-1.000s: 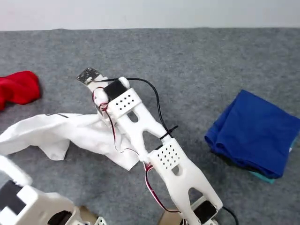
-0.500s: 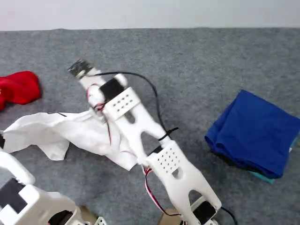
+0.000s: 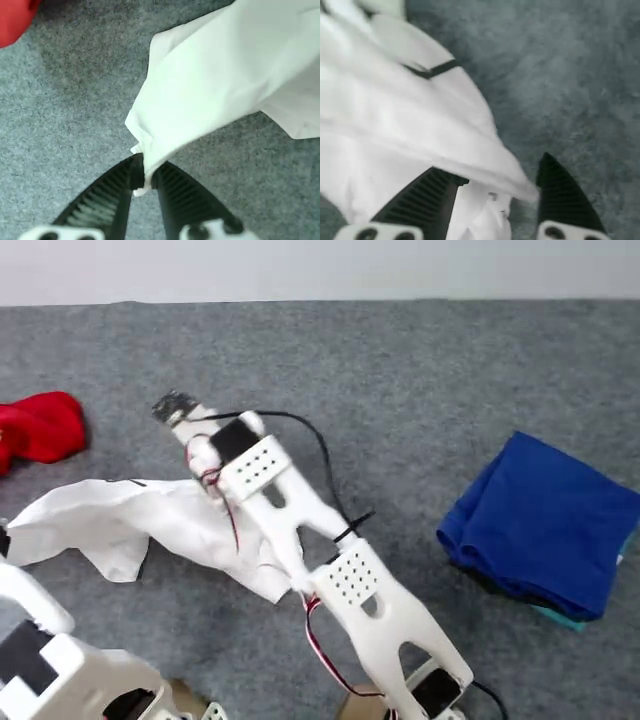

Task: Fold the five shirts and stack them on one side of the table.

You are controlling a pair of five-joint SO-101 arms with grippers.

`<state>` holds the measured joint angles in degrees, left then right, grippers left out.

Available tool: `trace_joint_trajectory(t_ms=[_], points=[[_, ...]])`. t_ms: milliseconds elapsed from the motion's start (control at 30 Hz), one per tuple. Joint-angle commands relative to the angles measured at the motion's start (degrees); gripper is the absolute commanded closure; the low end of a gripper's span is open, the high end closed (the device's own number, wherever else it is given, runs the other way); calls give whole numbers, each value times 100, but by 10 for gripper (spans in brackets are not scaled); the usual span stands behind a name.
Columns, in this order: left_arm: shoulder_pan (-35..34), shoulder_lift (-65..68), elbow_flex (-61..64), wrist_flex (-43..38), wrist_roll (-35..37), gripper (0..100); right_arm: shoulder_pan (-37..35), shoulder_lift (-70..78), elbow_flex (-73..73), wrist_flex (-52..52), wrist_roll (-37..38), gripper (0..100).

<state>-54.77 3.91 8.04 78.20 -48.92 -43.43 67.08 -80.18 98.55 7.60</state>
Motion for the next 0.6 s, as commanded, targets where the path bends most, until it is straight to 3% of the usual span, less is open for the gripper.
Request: trace_joint_trajectory(t_ms=[0,133,400,567], points=[[35,-176,-154,62,-9,994,224,-163,-308,-57,62,894],[53,-176,-154,62,0,994,338,-426,-316,-22,290,993],[62,-281,-198,62,0,994,593,-1358,-316,31,545,990],[246,-1020,-189,176,9,994,901,-1912,-316,48,791,990]])
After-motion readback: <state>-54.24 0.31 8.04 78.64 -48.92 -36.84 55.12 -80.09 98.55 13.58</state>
